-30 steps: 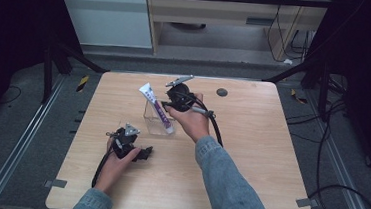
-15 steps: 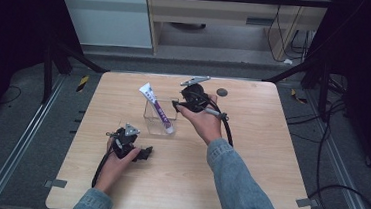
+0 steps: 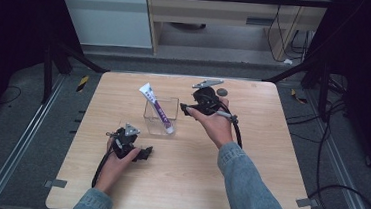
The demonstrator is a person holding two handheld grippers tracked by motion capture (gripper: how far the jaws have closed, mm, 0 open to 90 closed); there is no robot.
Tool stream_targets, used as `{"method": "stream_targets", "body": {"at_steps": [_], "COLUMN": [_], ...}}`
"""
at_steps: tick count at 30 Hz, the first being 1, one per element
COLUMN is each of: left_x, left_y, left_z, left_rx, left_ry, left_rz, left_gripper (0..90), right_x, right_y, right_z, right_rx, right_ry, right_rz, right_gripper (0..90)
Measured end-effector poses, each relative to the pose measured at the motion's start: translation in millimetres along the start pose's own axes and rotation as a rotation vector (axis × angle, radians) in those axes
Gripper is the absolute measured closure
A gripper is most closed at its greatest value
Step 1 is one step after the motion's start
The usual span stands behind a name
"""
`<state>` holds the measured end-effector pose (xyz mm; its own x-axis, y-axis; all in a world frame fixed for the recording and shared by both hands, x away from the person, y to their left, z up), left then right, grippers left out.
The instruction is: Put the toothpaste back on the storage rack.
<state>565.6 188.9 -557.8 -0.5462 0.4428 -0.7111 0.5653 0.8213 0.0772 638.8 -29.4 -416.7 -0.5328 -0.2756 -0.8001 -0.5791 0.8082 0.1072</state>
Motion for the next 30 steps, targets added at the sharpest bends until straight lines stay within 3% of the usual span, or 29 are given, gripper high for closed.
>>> {"method": "stream_targets", "body": {"at_steps": [9,30], "left_x": [0.3,0.3], "left_y": [0.3,0.2], "left_z": [-0.3,-0.3], "left_rx": [0.0,-0.002], "left_ry": [0.004,0.003], "left_rz": [0.005,0.004], "left_gripper": [0.0,0.0], "right_x": [8.6,29.4], "right_y": [-14.5,-33.1], "right_z": [-10.5,-32.0], "right_rx": [0.025,0.049], "right_ry": [-0.002,0.004], "right_rz": [0.006,0.017], "right_gripper": [21.9,19.6]}}
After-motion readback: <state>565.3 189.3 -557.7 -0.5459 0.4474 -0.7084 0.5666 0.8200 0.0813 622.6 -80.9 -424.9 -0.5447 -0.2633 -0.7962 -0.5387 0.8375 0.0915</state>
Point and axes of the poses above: each handheld gripper's, and its own axes: z roughly forward along the jaws, x roughly out of its underside, y roughly to its left, the point moved 7 cm from there along z, roughly forward along the jaws, and after that the axes turned 5 degrees about z, right-handed, at the moved point
